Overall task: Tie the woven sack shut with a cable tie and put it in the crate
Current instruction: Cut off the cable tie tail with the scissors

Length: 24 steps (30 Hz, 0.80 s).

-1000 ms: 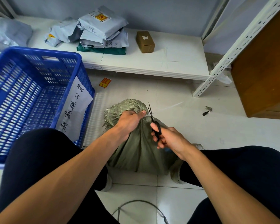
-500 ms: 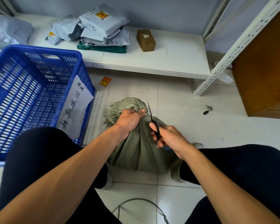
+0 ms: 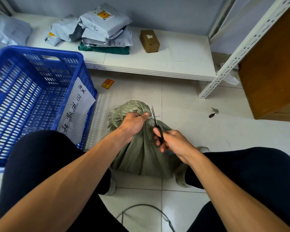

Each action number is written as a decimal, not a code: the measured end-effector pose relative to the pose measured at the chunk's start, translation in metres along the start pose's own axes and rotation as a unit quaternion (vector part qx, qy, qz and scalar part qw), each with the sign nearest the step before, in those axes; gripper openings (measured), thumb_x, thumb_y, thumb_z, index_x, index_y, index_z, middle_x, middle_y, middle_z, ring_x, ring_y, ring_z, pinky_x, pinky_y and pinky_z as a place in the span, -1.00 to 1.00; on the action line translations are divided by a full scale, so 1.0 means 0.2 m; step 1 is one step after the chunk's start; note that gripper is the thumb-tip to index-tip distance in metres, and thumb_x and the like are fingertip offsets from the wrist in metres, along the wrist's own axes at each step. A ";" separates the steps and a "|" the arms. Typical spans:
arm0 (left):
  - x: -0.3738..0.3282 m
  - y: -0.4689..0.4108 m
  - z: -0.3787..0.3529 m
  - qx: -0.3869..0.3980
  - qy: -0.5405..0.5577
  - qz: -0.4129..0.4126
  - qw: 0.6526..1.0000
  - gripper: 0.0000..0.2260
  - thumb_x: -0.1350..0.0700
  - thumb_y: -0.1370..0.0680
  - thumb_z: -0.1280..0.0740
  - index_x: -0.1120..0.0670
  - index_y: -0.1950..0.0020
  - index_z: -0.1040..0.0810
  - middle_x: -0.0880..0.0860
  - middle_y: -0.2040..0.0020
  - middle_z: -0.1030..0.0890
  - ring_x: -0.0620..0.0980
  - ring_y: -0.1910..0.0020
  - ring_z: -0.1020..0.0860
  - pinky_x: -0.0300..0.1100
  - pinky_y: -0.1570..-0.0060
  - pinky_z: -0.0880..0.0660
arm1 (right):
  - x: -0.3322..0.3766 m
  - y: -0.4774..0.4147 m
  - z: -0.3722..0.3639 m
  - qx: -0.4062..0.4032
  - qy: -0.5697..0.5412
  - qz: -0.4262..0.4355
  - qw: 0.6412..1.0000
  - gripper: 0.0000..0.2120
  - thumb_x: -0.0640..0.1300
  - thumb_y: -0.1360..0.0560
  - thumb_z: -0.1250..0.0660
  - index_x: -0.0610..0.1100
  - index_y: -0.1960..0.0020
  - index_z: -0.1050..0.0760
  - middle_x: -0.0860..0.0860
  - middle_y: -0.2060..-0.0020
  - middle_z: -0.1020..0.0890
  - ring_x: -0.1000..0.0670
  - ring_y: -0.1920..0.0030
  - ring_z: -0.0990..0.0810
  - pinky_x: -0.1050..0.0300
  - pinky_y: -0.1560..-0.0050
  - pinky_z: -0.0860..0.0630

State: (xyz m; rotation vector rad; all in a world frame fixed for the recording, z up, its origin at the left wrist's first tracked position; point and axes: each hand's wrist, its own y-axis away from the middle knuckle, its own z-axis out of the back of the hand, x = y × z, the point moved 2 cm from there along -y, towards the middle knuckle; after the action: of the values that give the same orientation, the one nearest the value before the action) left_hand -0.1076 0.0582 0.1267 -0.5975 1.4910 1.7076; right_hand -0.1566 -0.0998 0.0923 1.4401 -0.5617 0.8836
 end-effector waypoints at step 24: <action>-0.01 0.01 0.01 0.006 0.002 0.009 1.000 -0.69 -0.01 -0.67 -0.28 0.05 0.24 -0.40 -0.07 0.29 -0.42 -0.16 0.33 -0.39 -0.30 0.40 -0.27 | -0.01 0.00 -0.01 0.020 -0.058 -0.033 0.998 -0.56 0.22 -0.49 -0.43 -0.20 0.05 -0.63 -0.05 0.32 -0.63 0.02 0.40 -0.49 0.17 0.26 -0.46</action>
State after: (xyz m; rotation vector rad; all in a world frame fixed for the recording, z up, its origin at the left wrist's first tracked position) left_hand -0.1070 0.0588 0.1292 -0.5835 1.5118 1.7117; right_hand -0.1579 -0.0991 0.0909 1.5453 -0.5824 0.7655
